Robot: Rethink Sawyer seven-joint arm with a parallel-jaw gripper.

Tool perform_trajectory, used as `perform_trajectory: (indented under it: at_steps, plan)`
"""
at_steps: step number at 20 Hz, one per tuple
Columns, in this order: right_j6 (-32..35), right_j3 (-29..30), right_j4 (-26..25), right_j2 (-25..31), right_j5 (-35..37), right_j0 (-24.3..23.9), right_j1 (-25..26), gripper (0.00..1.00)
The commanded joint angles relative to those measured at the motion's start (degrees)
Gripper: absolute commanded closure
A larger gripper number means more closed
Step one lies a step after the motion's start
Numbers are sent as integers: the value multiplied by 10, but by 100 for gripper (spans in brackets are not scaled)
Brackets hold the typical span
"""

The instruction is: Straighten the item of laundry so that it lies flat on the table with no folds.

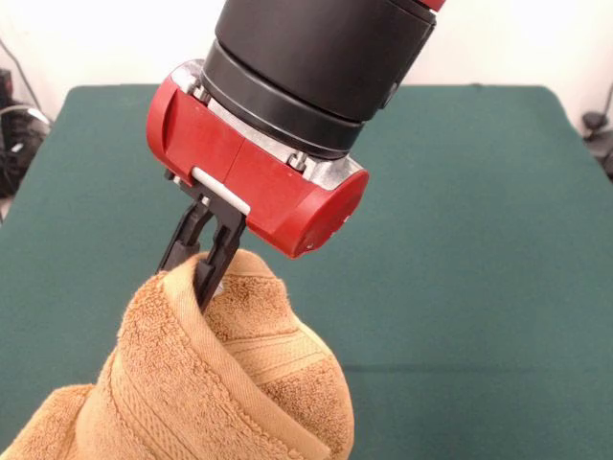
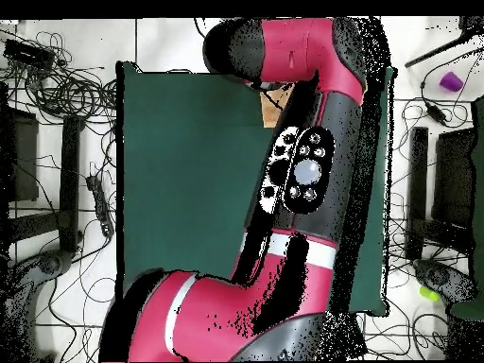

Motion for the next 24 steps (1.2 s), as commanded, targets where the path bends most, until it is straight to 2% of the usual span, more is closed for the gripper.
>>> perform_trajectory:
  at_steps: [1, 4, 20, 22, 24]
  plan:
    - [-293, 29, 61, 133, 156, -41, -28, 100]
    - [-267, 37, 68, 140, 155, -45, -33, 100]
    - [-254, -9, 53, 135, 206, -53, -33, 100]
    - [-162, -26, 59, 112, 244, -56, -26, 100]
    - [-105, -40, 67, 105, 250, -62, -21, 100]
